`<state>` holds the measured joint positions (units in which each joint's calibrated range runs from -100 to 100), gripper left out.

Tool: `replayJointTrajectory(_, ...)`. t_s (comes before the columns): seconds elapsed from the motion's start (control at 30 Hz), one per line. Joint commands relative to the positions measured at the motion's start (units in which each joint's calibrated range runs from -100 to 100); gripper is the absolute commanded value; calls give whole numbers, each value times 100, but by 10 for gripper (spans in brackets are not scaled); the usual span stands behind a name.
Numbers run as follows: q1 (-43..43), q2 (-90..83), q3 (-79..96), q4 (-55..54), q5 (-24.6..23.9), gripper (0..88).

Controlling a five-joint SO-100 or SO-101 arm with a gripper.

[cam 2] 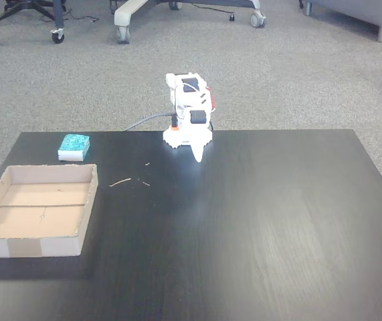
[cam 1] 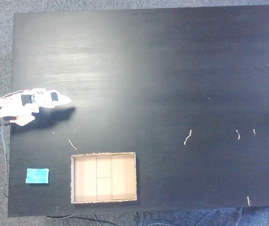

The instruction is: Pick the green block and drop it in the box on the right.

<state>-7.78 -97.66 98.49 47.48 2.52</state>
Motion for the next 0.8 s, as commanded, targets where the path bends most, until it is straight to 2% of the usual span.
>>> replayJointTrajectory(0.0, -49, -31, 142, -17, 63, 1)
replayJointTrajectory(0.37, 119, -31, 142, -66, 88, 1)
replayJointTrajectory(0.4, 526, -39, 106, -586, 210, 1)
replayJointTrajectory(0.43, 1154, -39, -239, -933, 112, 1)
replayJointTrajectory(0.5, 2380, -48, -1671, -586, -93, 1)
replayJointTrajectory(0.63, 4847, 494, -4137, 231, -112, 1)
replayJointTrajectory(0.7, 5744, 1891, -5397, 908, -166, 38)
replayJointTrajectory(0.73, 6135, 2603, -5896, 1205, -259, 97)
replayJointTrajectory(0.77, 6395, 3322, -6331, 1552, -288, 224)
